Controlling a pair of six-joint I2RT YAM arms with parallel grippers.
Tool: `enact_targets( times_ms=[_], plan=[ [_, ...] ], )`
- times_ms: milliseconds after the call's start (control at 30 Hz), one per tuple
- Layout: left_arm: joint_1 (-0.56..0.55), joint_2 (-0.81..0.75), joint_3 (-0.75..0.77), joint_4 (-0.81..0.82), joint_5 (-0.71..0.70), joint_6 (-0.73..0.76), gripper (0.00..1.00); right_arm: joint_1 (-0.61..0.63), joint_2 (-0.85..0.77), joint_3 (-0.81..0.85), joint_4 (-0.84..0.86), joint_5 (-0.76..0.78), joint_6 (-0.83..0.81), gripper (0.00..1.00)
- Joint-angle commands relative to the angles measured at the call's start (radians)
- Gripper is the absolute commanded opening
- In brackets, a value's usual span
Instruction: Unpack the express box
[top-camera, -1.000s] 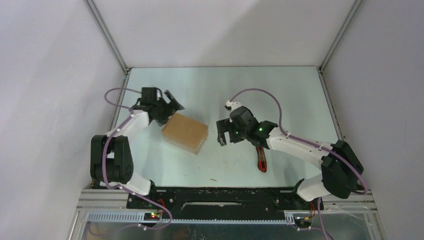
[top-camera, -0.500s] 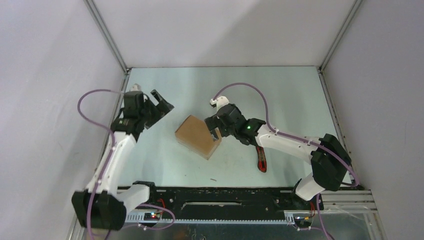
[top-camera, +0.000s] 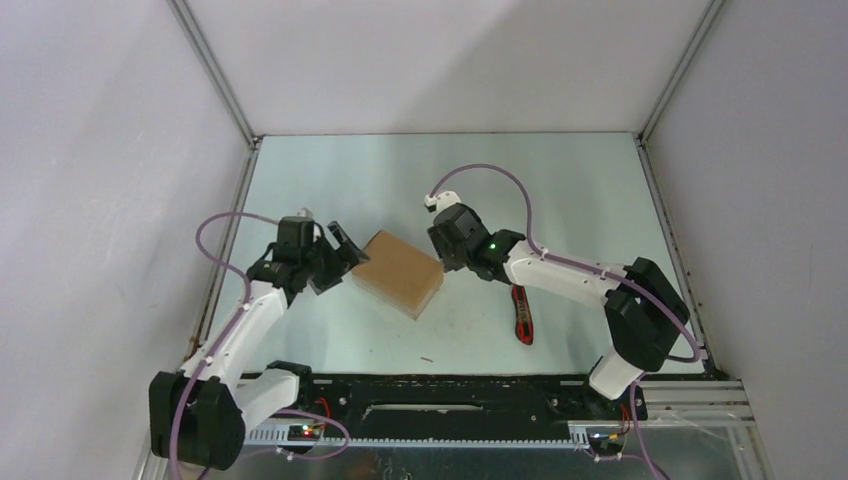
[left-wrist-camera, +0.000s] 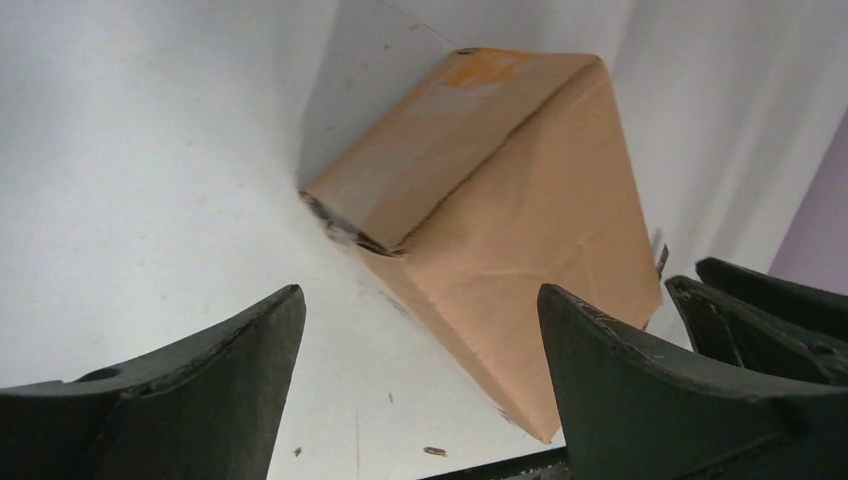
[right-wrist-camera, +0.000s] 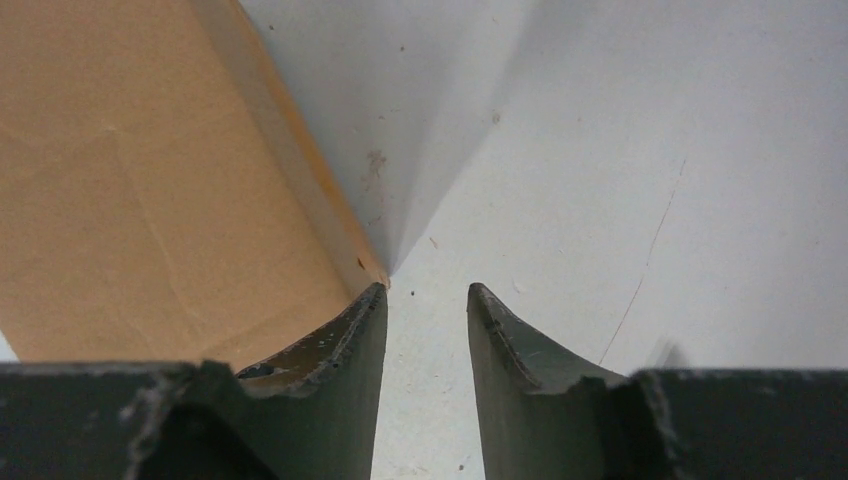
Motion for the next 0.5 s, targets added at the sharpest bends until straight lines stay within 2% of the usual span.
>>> enact_targets(
  times_ms=[0,167,300,467],
  plan=[
    [-0.054,0.017,-0.001,0.097,0.007,-0.064,0.89,-0.025,0.031,0.040,-0.014,-0.032,0.018,0.37],
    [-0.117,0.045,0.029,0.091,-0.045,-0.105,0.86,-0.050,0.069,0.040,-0.016,-0.069,0.027,0.36],
    [-0.131,0.006,0.035,0.045,-0.120,-0.136,0.86,-0.064,0.034,0.040,-0.039,-0.047,0.050,0.37],
    [-0.130,-0.048,0.032,-0.022,-0.154,-0.127,0.87,-0.063,-0.075,0.033,-0.085,-0.015,0.068,0.54]
  ],
)
